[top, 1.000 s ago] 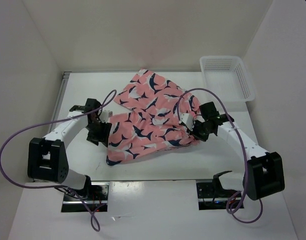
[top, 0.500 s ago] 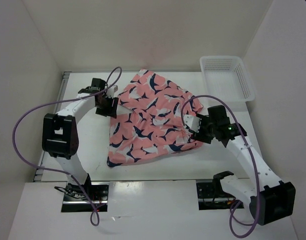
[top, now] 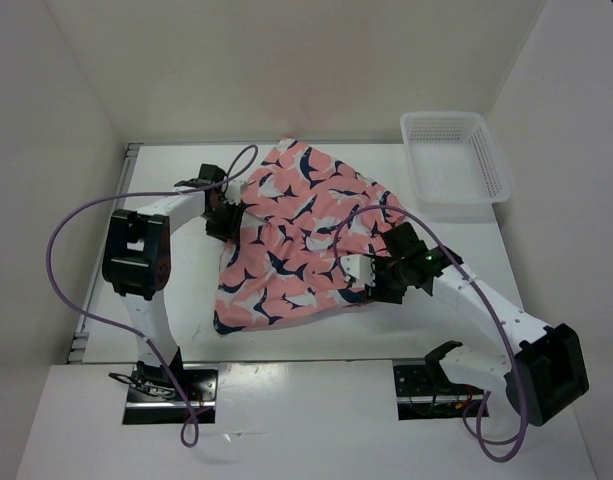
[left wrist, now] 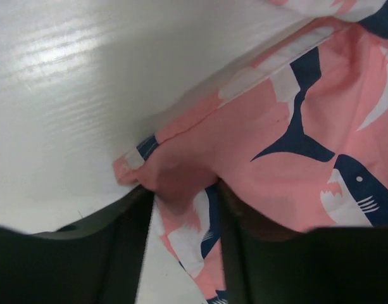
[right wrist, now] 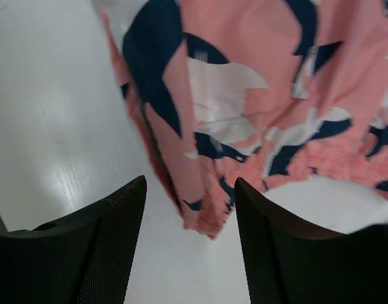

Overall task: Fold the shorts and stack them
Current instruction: Fold the shorts

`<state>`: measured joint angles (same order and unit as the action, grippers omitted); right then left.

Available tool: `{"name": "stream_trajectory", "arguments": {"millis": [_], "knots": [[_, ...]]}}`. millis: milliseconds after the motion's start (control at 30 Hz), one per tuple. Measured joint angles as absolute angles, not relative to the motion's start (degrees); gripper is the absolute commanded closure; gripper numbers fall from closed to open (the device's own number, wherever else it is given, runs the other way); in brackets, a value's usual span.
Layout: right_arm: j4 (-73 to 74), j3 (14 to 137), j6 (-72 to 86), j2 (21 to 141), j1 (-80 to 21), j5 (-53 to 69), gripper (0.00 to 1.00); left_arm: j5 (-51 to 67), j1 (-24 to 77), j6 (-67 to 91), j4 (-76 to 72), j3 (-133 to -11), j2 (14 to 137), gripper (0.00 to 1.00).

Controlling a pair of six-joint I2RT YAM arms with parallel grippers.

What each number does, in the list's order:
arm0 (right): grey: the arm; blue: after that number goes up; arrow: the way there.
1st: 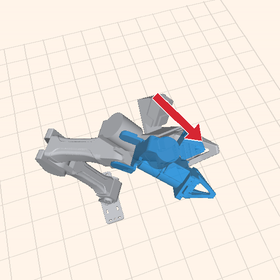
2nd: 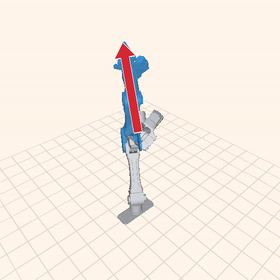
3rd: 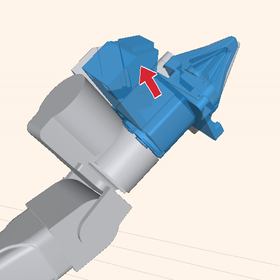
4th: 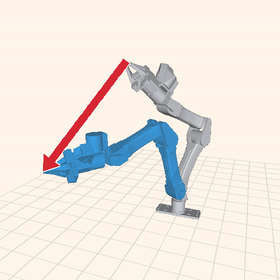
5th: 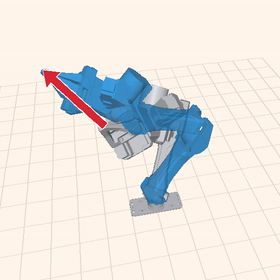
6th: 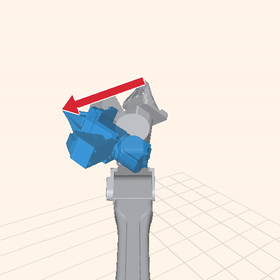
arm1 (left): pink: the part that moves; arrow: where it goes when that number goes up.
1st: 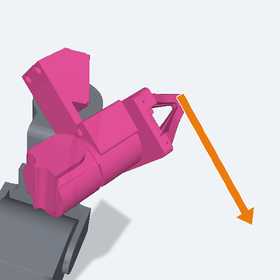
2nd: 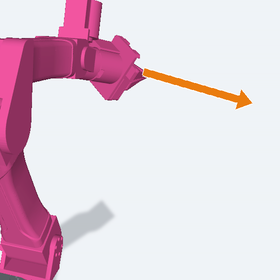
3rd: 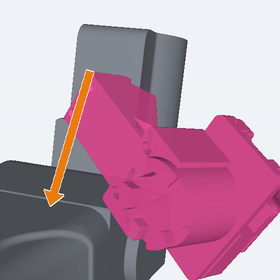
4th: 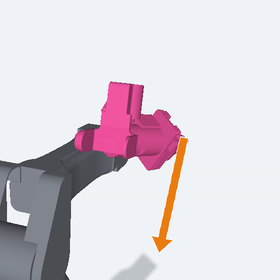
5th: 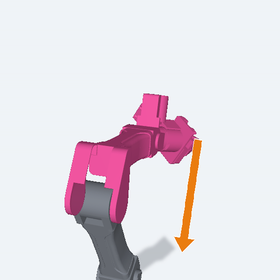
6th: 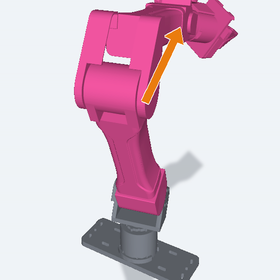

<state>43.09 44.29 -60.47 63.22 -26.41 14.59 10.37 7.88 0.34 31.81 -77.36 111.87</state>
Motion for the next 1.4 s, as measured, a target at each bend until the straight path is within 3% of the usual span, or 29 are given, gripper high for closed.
{"name": "stream_trajectory", "arguments": {"millis": [67, 133, 167, 200, 267, 433, 533, 833, 933, 967, 1100, 1267, 1400], "knots": [[42.5, 42.3, -60.2, 64.5, -27.8, 14.6, 0.43, 10.5, 8.0, 0.3, 31.2, -77.8, 112.5, 0.68], [41.5, 40.3, -59.6, 65.2, -28.3, 14.3, 0.61, 10.6, 8.1, 0.3, 30.6, -78.0, 112.8, 0.78], [41.0, 39.4, -59.3, 65.6, -28.6, 14.2, 0.71, 10.7, 8.1, 0.3, 30.4, -78.0, 113.1, 0.89], [40.5, 38.6, -59.0, 65.8, -28.8, 14.1, 0.88, 10.7, 8.2, 0.2, 30.5, -78.3, 113.4, 0.93], [39.6, 37.7, -58.5, 66.0, -28.9, 14.0, 1.00, 10.5, 8.2, 0.2, 30.3, -78.8, 113.9, 0.98], [39.1, 36.1, -60.2, 65.7, -29.0, 13.8, 1.00, 10.4, 6.3, 0.2, 31.2, -84.3, 116.5, 0.99], [39.3, 35.5, -61.5, 65.1, -29.0, 13.7, 1.00, 10.3, 3.1, 0.3, 31.0, -88.9, 117.6, 0.94], [39.3, 35.5, -65.9, 64.9, -29.3, 13.3, 1.00, 9.3, 2.0, 0.1, 30.4, -90.7, 118.6, 0.61], [38.5, 35.6, -64.6, 64.9, -29.4, 12.8, 0.70, 9.5, 2.8, 0.1, 30.4, -89.8, 118.6, 0.51], [38.2, 35.9, -63.5, 64.9, -29.4, 12.8, 0.50, 9.8, 3.0, 0.1, 30.4, -89.2, 118.3, 0.46], [35.9, 40.5, -56.8, 64.9, -29.5, 14.5, 0.32, 10.9, 3.2, 0.3, 31.7, -85.2, 114.6, 0.40], [30.0, 49.4, -45.8, 63.5, -29.5, 17.9, 0.35, 9.3, 4.3, 0.2, 35.6, -77.1, 97.6, 0.40], [23.4, 50.4, -37.5, 63.5, -29.5, 18.3, 0.54, 5.9, 9.7, 0.2, 38.1, -68.7, 84.4, 0.40]]}}
